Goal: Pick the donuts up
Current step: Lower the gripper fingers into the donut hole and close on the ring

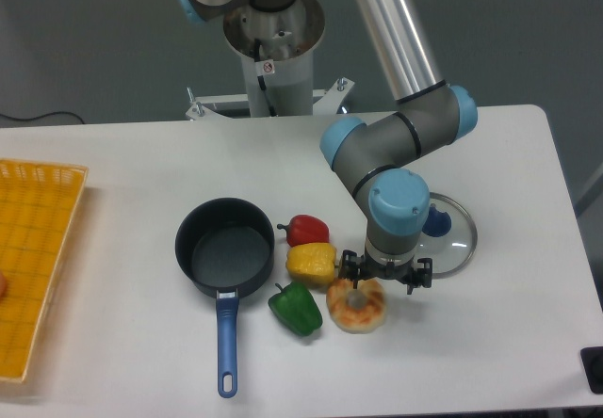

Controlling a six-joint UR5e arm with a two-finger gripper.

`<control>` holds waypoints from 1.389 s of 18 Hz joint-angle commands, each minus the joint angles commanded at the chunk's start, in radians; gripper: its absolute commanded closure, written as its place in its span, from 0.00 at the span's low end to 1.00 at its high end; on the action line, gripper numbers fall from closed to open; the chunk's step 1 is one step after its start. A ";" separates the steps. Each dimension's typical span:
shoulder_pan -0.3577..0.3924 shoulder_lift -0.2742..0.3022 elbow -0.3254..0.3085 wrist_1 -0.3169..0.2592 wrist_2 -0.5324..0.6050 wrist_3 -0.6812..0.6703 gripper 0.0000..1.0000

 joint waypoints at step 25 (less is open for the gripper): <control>0.000 -0.011 -0.005 0.006 0.000 -0.011 0.61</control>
